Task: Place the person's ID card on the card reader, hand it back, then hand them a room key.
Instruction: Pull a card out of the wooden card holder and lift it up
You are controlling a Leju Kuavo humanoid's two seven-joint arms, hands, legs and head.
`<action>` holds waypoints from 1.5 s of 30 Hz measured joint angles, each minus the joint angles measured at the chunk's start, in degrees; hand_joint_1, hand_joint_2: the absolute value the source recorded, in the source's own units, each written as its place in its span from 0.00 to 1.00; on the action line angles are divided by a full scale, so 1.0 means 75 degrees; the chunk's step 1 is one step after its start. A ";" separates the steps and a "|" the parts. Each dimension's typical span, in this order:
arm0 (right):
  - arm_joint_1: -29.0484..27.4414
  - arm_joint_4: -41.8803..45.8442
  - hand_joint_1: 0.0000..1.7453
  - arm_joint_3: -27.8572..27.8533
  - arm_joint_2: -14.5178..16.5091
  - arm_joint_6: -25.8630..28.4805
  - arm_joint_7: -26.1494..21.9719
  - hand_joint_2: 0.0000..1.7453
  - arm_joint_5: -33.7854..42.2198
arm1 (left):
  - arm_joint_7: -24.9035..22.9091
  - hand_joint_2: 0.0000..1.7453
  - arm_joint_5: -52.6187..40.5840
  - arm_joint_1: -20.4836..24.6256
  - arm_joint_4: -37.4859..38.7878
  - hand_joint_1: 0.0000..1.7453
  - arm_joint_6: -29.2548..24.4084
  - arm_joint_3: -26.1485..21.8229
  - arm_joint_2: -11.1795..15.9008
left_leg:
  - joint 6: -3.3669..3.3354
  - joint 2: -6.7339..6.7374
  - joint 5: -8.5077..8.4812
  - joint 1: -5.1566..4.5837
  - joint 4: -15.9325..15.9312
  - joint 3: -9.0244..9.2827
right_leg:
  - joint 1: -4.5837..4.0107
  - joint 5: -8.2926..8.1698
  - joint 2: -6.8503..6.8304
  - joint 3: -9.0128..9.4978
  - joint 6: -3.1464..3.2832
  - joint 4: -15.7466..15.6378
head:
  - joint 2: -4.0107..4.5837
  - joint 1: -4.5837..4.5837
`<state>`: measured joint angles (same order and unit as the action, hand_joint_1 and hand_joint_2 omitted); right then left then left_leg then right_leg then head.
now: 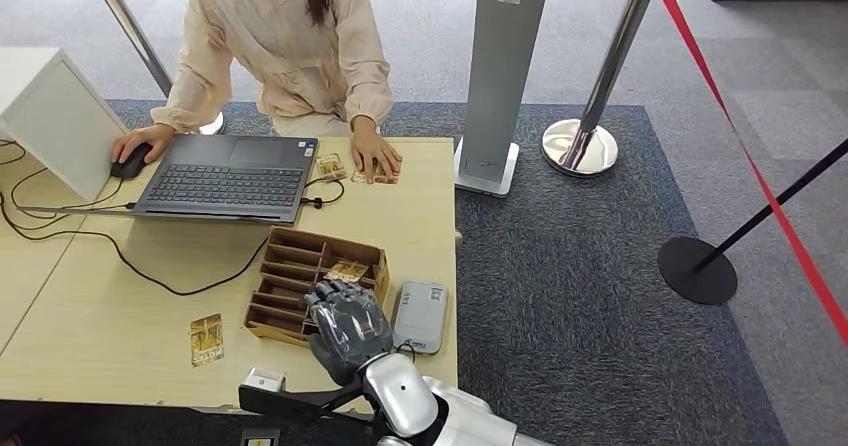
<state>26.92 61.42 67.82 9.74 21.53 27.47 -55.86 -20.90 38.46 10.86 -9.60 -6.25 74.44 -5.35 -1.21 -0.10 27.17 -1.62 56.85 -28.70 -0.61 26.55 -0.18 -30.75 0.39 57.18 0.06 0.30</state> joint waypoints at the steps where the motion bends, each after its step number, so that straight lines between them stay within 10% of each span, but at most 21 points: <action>1: 0.0041 -0.0006 0.43 -0.0001 0.0024 -0.0033 0.0040 1.00 -0.0030 | -0.0032 0.00 -0.0007 0.0010 0.0000 0.00 0.0016 0.0007 0.0000 | 0.0000 0.0000 0.0000 0.0000 0.0000 0.0000 | 0.0000 0.0000 0.0000 0.0000 0.0000 0.0000 | -0.0001 0.0000; 45: 0.0366 -0.1138 0.37 0.0001 0.0589 -0.0397 0.0136 1.00 0.0477 | -0.0394 0.00 -0.0061 0.0278 -0.0067 0.00 0.0231 0.0170 -0.0009 | -0.0002 0.0010 -0.0008 0.0002 0.0000 -0.0001 | -0.0002 -0.0009 0.0004 -0.0003 0.0003 0.0000 | -0.0001 0.0000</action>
<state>29.67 52.89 67.82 14.15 18.55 28.49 -52.28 -23.86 38.00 12.95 -10.10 -4.52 75.71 -5.42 -1.23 -0.02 27.11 -1.60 56.85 -28.71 -0.62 26.48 -0.14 -30.77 0.42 57.18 0.04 0.30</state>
